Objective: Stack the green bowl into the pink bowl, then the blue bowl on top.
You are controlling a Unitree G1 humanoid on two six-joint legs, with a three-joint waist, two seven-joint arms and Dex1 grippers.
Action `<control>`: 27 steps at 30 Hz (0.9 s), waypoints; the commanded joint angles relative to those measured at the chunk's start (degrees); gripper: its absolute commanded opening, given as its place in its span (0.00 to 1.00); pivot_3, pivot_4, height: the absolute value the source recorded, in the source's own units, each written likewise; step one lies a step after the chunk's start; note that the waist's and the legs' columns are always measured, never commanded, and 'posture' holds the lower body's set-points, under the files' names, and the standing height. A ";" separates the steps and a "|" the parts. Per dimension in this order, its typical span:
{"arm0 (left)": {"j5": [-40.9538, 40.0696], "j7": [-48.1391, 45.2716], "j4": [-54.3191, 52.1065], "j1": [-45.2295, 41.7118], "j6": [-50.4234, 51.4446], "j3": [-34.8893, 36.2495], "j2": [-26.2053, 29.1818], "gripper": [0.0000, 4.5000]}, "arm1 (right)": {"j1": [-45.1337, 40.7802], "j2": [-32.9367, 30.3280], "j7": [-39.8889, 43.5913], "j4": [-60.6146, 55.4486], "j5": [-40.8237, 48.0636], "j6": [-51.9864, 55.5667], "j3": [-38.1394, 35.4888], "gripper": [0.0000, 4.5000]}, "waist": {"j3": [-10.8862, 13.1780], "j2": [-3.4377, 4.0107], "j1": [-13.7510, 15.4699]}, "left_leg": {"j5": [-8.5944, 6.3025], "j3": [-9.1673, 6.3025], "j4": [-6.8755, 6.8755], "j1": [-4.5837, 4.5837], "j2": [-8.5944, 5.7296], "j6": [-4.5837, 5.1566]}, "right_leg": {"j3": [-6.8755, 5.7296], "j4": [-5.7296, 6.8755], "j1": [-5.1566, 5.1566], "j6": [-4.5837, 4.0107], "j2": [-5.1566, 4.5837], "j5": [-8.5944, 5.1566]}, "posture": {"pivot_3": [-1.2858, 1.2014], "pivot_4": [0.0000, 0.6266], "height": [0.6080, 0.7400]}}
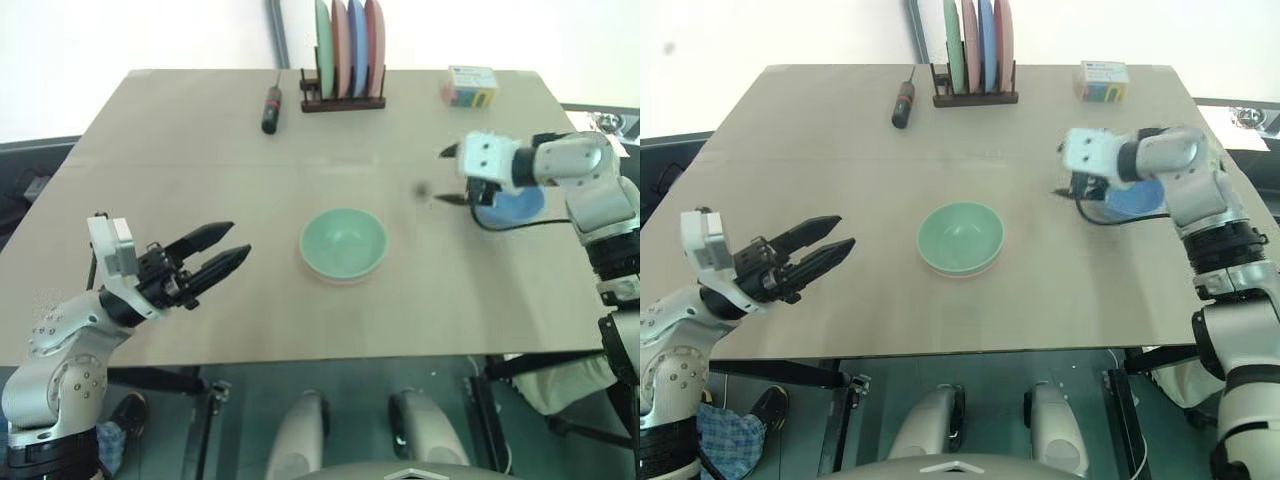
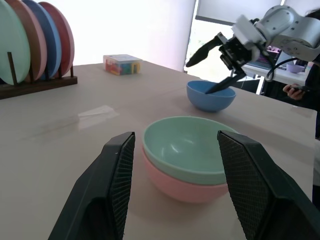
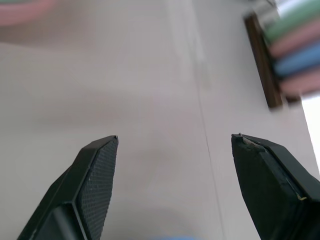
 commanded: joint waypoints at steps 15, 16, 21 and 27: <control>0.37 -2.24 1.10 -3.08 -1.29 -1.95 0.61 0.62 | 13.18 3.28 -14.78 -24.14 13.66 43.29 -16.00 0.84 | -0.01 -0.02 0.01 | 0.00 0.00 -0.04 -0.01 0.00 0.01 | 0.03 -0.01 0.00 0.14 0.03 0.06 | 0.52 0.24 1.00; 0.44 -2.32 1.25 -3.20 -1.33 -2.04 0.59 0.62 | 14.02 3.07 -15.17 -24.63 13.79 43.67 -15.88 0.84 | -0.01 -0.02 0.15 | 0.00 0.00 -0.04 -0.03 -0.01 0.01 | 0.03 -0.02 0.00 0.14 0.02 0.06 | 0.52 0.24 1.00; 0.59 -2.91 1.92 -3.99 -1.34 -2.41 0.54 0.62 | 18.06 0.99 -16.69 -22.61 11.32 39.31 -12.91 0.84 | -0.01 -0.02 0.05 | 0.00 0.02 -0.02 -0.05 -0.03 0.01 | 0.04 -0.05 0.00 0.14 0.01 0.05 | 0.52 0.24 1.00; 0.69 -3.31 2.01 -4.60 -1.18 -2.55 0.39 0.62 | 19.79 -1.79 -17.04 -14.09 5.92 28.62 -8.26 0.84 | -0.01 -0.02 -0.20 | 0.00 0.06 -0.02 -0.03 -0.03 0.01 | 0.07 -0.05 -0.01 0.15 0.02 0.05 | 0.52 0.24 1.00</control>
